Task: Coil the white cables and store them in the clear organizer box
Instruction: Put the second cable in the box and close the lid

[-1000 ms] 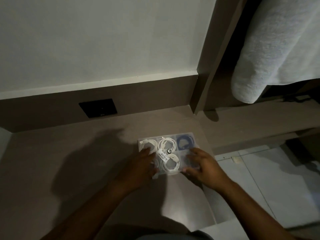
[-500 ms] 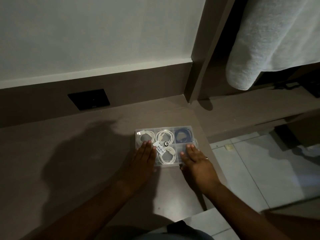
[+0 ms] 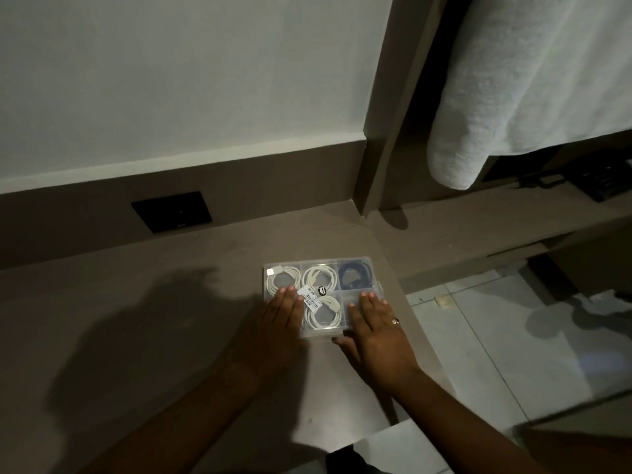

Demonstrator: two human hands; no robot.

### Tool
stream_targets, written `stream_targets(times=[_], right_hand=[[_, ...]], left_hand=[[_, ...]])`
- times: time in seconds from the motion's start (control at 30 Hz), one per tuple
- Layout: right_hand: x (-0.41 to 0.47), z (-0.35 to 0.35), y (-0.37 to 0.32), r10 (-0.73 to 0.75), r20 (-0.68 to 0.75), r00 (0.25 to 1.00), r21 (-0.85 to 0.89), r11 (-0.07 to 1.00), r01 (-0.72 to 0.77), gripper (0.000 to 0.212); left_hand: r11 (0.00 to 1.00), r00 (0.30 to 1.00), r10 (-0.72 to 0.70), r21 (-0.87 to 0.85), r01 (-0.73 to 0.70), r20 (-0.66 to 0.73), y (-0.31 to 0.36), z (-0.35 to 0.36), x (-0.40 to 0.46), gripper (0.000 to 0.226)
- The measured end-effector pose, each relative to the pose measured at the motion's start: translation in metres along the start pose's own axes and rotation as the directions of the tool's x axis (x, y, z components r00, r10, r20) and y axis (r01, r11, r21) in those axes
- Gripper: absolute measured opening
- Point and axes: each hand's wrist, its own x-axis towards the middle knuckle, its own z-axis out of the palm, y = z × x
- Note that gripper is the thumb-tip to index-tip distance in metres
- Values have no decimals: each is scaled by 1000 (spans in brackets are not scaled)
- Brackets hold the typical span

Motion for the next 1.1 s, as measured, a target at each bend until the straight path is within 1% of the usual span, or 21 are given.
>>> stream_targets(times=[0.07, 0.17, 0.27, 0.4, 0.47, 0.53, 0.6, 0.67, 0.8, 0.87, 0.97, 1.1], right_hand=[[4, 5, -1, 26, 15, 1000, 45, 999, -26, 81], [18, 13, -2, 46, -5, 999, 107, 993, -45, 84], [34, 13, 3, 53, 15, 999, 101, 993, -54, 78], [64, 6, 13, 6, 37, 999, 56, 998, -8, 70], [83, 1, 17, -30, 49, 998, 70, 997, 27, 67], [102, -3, 24, -57, 59, 997, 97, 994, 51, 66], [119, -8, 33, -68, 70, 995, 123, 991, 59, 65], [134, -12, 40, -81, 76, 994, 134, 988, 70, 64], [160, -16, 47, -107, 80, 991, 135, 986, 95, 63], [170, -17, 51, -112, 85, 990, 130, 986, 101, 63], [183, -17, 55, -116, 79, 990, 134, 985, 105, 63], [188, -13, 57, -118, 98, 988, 115, 988, 106, 64]], left_hand=[[999, 999, -39, 0, 39, -7, 2, -7, 0, 73], [985, 990, -134, -104, 138, 41, 6, -6, 5, 79], [970, 979, -196, -139, 201, 52, 8, 2, 17, 80], [941, 963, -268, -224, 255, -28, 8, 7, 39, 78], [923, 952, -304, -260, 285, -35, 4, 8, 57, 77], [909, 940, -340, -259, 327, -6, 0, 9, 76, 80], [913, 939, -341, -219, 344, 52, -8, 10, 93, 79], [909, 937, -347, -228, 349, 52, -15, 8, 106, 76], [926, 938, -339, -201, 318, -75, -22, 3, 128, 63], [920, 935, -351, -206, 335, -48, -27, 6, 138, 63], [913, 931, -358, -183, 365, 68, -37, 18, 149, 68], [913, 929, -363, -168, 371, 76, -40, 25, 156, 68]])
